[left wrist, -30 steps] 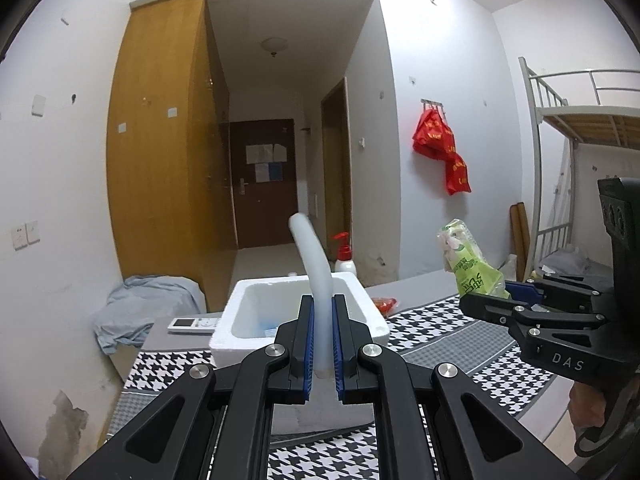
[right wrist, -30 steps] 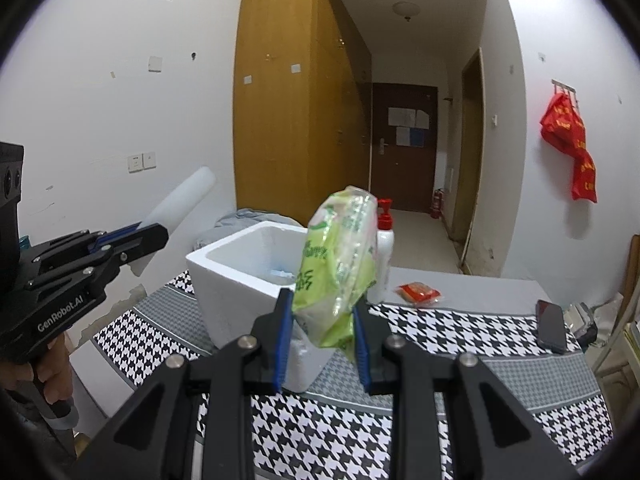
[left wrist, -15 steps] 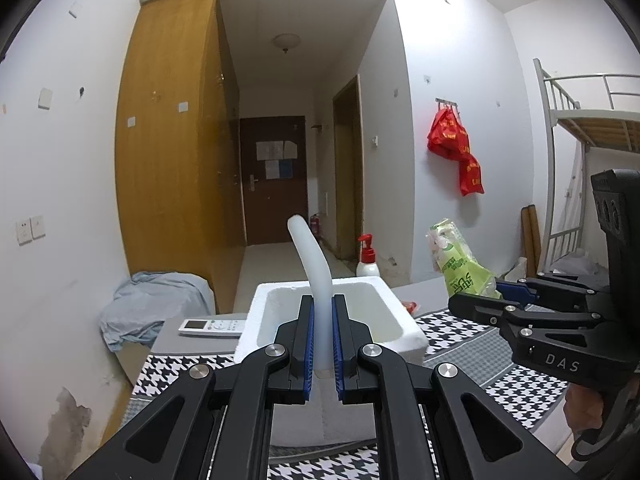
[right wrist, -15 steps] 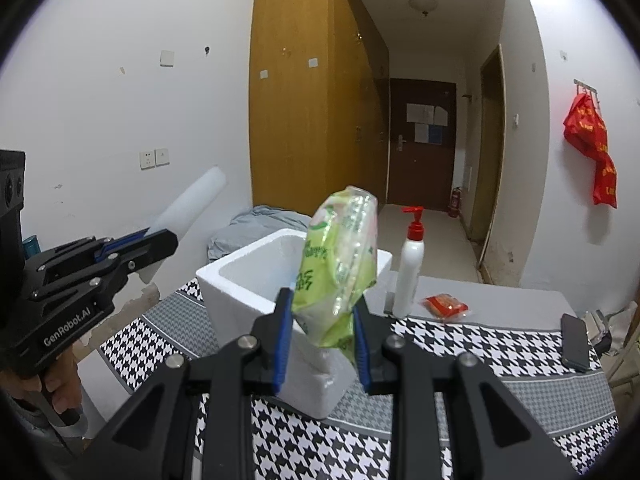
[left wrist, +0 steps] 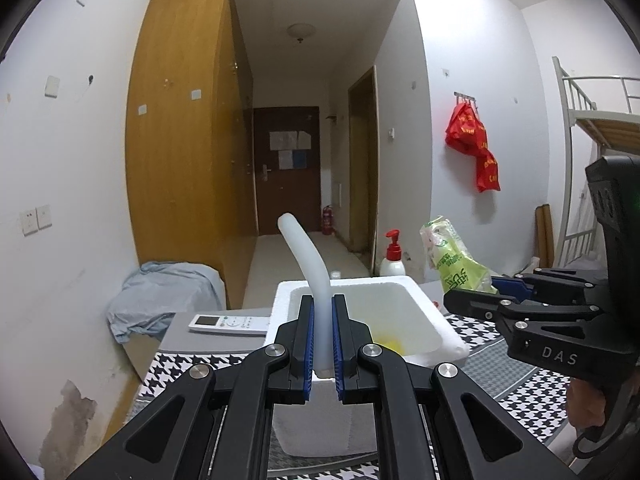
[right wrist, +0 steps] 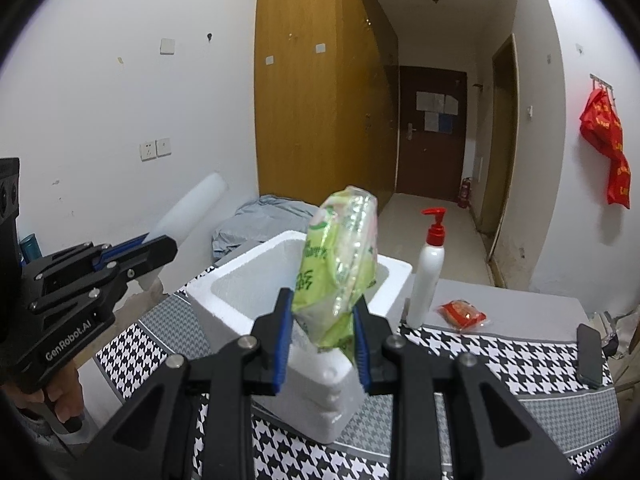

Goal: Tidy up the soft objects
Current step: 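Open the right gripper to drop the green packet into the box, then lower the white foam tube into the box and open the left gripper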

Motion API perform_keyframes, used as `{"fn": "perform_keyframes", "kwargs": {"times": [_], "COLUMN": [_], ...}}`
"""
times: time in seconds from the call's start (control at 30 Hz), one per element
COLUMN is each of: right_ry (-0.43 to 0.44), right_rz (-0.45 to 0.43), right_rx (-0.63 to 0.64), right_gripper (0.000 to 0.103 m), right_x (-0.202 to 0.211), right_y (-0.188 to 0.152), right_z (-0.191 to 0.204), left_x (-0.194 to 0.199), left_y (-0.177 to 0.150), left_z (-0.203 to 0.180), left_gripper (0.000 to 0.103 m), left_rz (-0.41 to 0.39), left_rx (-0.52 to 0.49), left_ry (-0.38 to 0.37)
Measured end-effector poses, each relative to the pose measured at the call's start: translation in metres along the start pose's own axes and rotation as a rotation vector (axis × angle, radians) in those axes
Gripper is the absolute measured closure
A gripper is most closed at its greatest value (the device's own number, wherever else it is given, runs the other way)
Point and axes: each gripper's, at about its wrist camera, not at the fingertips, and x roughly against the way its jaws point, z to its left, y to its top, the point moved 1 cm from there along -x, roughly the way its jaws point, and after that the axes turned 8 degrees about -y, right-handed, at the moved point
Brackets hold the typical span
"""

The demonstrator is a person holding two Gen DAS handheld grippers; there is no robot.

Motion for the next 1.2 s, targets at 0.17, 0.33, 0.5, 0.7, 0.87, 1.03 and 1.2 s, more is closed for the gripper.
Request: {"fn": "perform_keyframes", "kwargs": {"times": [0.17, 0.33, 0.5, 0.7, 0.87, 1.03, 1.2], "right_ry": [0.018, 0.042, 0.066, 0.075, 0.068, 0.056, 0.058], "right_rz": [0.026, 0.04, 0.055, 0.099, 0.115, 0.095, 0.07], "right_rx": [0.005, 0.008, 0.018, 0.033, 0.03, 0.028, 0.024], "right_gripper": [0.071, 0.071, 0.071, 0.071, 0.051, 0.025, 0.018], "right_x": [-0.016, -0.028, -0.04, -0.062, -0.073, -0.072, -0.062], "right_y": [0.006, 0.011, 0.016, 0.017, 0.02, 0.018, 0.016], "right_z": [0.004, 0.007, 0.011, 0.015, 0.012, 0.01, 0.005], "left_x": [-0.004, -0.009, -0.012, -0.015, -0.02, -0.024, -0.029], "left_y": [0.001, 0.001, 0.001, 0.002, 0.001, 0.002, 0.003], "left_z": [0.006, 0.01, 0.013, 0.015, 0.016, 0.019, 0.02], "left_gripper": [0.094, 0.094, 0.094, 0.094, 0.094, 0.094, 0.094], "left_rz": [0.004, 0.012, 0.016, 0.017, 0.025, 0.028, 0.036], "left_rx": [0.002, 0.009, 0.018, 0.02, 0.024, 0.031, 0.03], "left_ry": [0.006, 0.015, 0.021, 0.024, 0.027, 0.024, 0.013]}}
